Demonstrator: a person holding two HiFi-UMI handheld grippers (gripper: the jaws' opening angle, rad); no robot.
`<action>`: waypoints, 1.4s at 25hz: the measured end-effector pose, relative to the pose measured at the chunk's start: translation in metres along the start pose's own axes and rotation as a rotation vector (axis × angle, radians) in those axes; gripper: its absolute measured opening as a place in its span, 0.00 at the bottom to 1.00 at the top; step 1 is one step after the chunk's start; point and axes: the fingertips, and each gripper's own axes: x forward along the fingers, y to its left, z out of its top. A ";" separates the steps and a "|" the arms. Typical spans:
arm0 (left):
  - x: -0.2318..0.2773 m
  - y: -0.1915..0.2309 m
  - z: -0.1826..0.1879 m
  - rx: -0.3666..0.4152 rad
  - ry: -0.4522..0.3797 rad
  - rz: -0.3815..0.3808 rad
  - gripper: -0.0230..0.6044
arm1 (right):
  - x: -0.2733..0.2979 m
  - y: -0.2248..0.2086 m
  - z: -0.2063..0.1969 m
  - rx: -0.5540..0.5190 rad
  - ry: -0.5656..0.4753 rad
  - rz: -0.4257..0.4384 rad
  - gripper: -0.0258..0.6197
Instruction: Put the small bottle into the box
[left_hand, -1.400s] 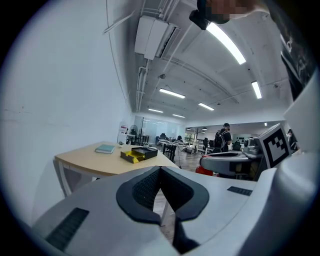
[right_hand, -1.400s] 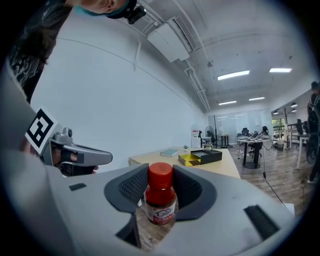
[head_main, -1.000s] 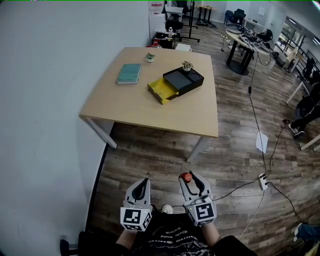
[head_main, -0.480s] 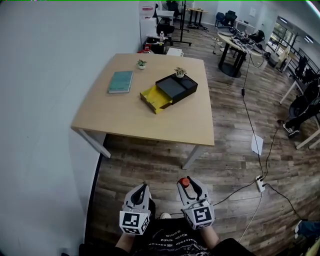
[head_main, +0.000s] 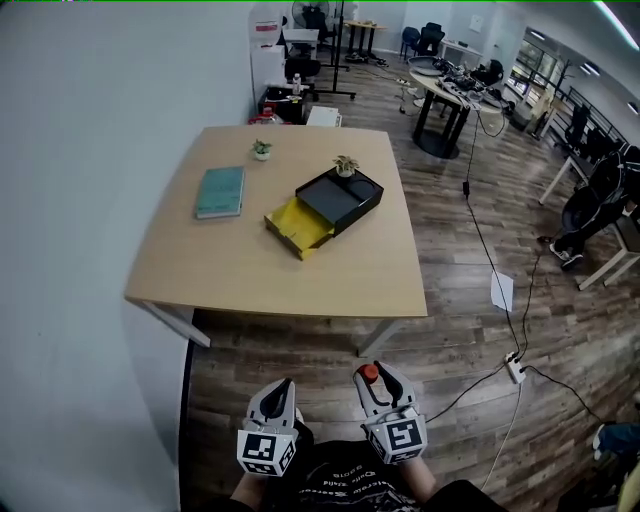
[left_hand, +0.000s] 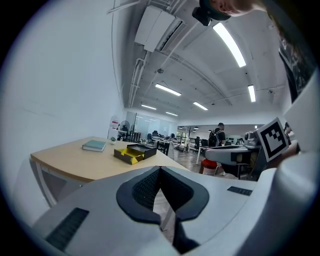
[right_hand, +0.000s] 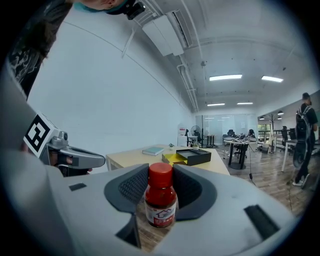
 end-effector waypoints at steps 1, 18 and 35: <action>0.006 0.008 0.001 0.002 0.000 -0.004 0.04 | 0.008 0.000 0.000 -0.001 0.000 -0.008 0.28; 0.071 0.119 0.027 0.032 0.008 -0.060 0.04 | 0.123 0.041 0.010 -0.003 0.028 -0.007 0.28; 0.185 0.180 0.040 -0.024 0.019 0.091 0.04 | 0.267 -0.029 0.015 0.002 0.041 0.106 0.28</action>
